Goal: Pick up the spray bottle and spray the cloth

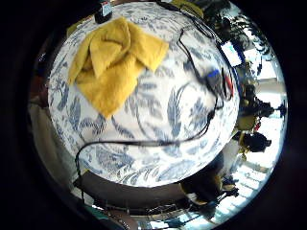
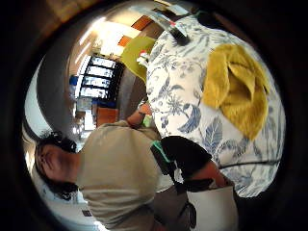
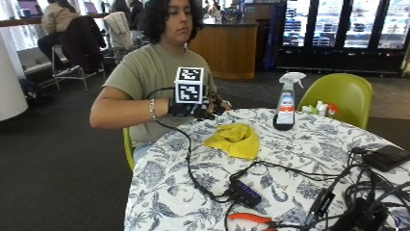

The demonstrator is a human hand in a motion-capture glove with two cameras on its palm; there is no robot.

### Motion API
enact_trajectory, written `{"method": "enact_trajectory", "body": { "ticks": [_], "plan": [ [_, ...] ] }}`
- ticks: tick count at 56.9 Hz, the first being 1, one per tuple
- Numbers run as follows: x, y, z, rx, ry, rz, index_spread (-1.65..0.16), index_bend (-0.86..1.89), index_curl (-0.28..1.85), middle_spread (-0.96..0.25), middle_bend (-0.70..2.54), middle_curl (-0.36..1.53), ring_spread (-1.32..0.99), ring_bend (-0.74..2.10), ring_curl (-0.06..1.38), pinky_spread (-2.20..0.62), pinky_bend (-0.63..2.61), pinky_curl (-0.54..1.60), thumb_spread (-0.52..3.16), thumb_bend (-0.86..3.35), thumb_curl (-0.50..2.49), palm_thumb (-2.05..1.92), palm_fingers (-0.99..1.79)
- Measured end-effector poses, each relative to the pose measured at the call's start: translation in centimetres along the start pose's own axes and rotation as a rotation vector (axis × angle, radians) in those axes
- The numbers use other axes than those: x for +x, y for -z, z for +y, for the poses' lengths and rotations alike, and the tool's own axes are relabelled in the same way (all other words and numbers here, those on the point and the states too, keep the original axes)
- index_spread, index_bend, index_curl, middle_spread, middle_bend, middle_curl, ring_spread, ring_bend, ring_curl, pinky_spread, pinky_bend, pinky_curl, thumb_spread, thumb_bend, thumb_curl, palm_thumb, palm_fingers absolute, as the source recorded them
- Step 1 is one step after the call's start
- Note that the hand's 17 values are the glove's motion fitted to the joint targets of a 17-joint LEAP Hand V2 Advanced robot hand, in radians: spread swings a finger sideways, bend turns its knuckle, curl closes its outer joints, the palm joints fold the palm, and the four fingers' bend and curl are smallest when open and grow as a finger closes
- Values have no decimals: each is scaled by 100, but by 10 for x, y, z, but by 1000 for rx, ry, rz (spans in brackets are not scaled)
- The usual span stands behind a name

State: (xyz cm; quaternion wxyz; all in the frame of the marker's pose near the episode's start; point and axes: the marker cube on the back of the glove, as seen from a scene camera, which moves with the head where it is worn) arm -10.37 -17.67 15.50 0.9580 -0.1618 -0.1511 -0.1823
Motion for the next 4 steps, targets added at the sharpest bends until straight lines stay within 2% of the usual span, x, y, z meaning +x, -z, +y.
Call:
{"method": "enact_trajectory", "body": {
  "ticks": [4],
  "plan": [
    [1, -6, 12, -10, -14, -3, -42, 15, 31, -6, 20, 38, -10, 25, 33, 20, 26, 34, 101, -3, 40, 46, 28]
  ]
}}
